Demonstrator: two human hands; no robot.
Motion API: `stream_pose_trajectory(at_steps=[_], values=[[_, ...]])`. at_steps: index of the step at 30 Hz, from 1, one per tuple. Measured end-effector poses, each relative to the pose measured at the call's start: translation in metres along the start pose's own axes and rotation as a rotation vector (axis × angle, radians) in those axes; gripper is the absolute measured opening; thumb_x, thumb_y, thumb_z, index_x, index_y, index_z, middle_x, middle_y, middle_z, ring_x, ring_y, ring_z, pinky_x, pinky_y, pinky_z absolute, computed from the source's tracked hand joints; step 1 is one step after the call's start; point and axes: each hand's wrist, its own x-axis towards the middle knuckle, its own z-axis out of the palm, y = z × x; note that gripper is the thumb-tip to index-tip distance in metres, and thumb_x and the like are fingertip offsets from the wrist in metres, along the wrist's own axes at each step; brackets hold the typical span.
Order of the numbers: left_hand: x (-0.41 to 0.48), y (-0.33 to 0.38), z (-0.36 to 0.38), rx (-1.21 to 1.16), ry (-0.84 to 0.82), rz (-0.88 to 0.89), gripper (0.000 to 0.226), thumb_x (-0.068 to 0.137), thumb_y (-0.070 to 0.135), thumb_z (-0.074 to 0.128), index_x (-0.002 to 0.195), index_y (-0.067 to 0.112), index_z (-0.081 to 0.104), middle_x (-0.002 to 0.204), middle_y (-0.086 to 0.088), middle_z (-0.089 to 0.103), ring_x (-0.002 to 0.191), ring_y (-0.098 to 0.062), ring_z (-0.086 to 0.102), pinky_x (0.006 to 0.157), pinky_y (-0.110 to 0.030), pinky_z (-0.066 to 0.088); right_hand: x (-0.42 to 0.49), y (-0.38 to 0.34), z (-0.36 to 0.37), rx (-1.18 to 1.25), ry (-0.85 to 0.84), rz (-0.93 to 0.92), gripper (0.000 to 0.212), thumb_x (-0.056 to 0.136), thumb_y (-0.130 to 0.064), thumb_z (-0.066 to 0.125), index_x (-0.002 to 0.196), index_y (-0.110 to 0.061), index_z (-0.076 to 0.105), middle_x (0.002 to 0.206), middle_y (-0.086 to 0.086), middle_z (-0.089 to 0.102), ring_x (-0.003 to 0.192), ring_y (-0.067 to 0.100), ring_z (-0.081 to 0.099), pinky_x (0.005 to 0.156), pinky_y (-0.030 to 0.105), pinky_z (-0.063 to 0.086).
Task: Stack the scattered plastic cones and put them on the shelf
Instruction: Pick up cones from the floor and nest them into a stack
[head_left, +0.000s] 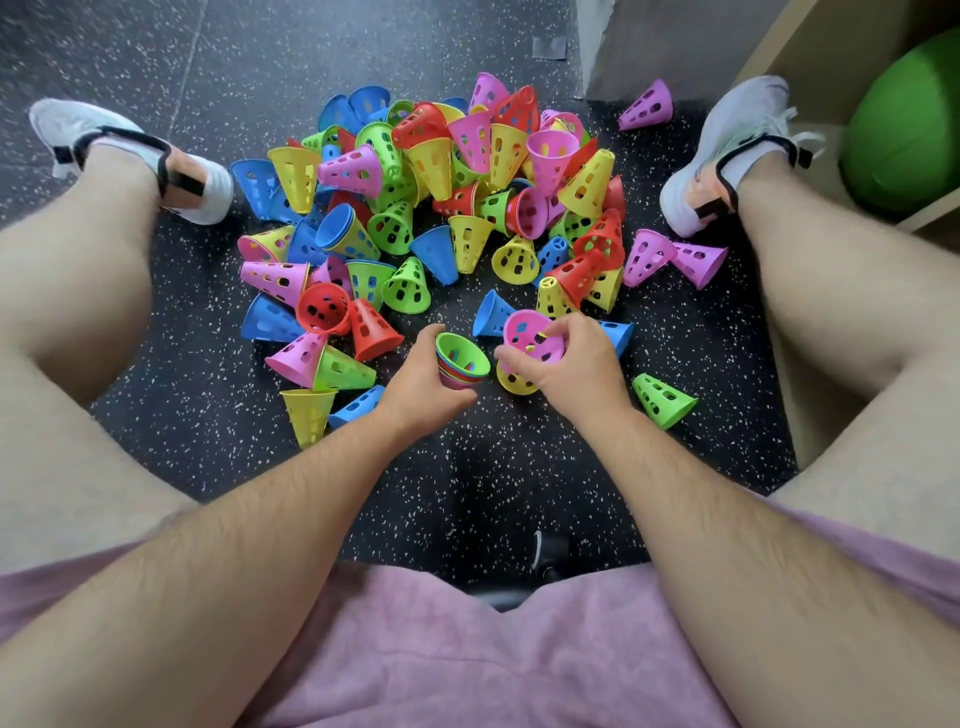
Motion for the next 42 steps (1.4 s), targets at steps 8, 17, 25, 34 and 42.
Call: stream_pose_trajectory(at_steps=[8,17,25,34,42], values=[[0.001,0.011,0.011,-0.157,-0.070,0.083,0.065,0.079,0.005,0.078,0.129,0.029,0.044,0.112,0.002,0.066,0.098,-0.011,0.070,0.083,-0.029,0.059,-0.003,-0.019,0.005,0.058,-0.104,-0.178,0.052,0.083,-0.063,0.064,0.126,-0.035,0.059,0.118,-0.013,0.061,0.112,0.009,0.055,0.100,0.036,0.048],[0.004,0.014,0.013,-0.154,-0.066,0.144,0.070,0.076,0.011,0.087,0.132,0.020,0.046,0.115,0.007,0.061,0.098,-0.002,0.062,0.077,-0.014,0.048,0.002,-0.010,0.013,0.059,-0.343,-0.102,0.067,0.087,-0.059,0.065,0.146,-0.031,0.048,0.136,-0.016,0.055,0.121,0.002,0.049,0.100,0.024,0.038],[0.008,0.006,0.016,-0.099,-0.027,0.106,0.071,0.074,0.032,0.093,0.128,0.025,0.049,0.119,0.010,0.061,0.101,0.008,0.057,0.074,0.002,0.037,0.037,0.018,0.034,-0.161,-0.040,-0.058,0.026,0.104,-0.027,0.045,0.108,-0.016,0.068,0.106,-0.002,0.060,0.107,0.022,0.055,0.094,0.039,0.046],[0.009,-0.005,0.017,-0.079,-0.038,0.053,0.071,0.073,0.034,0.094,0.128,0.027,0.050,0.118,0.011,0.063,0.100,0.008,0.058,0.072,0.002,0.038,0.027,0.028,0.034,-0.265,-0.299,0.097,0.073,0.079,-0.034,0.072,0.145,-0.032,0.041,0.131,0.003,0.038,0.107,0.020,0.054,0.090,0.035,0.052],[0.007,-0.011,0.015,-0.057,-0.057,0.046,0.074,0.071,0.036,0.094,0.130,0.027,0.049,0.118,0.013,0.062,0.104,0.003,0.060,0.076,-0.008,0.042,0.020,0.030,0.034,-0.387,-0.375,0.066,0.043,0.095,-0.046,0.061,0.133,-0.027,0.052,0.129,0.007,0.044,0.101,0.028,0.057,0.088,0.040,0.049]])
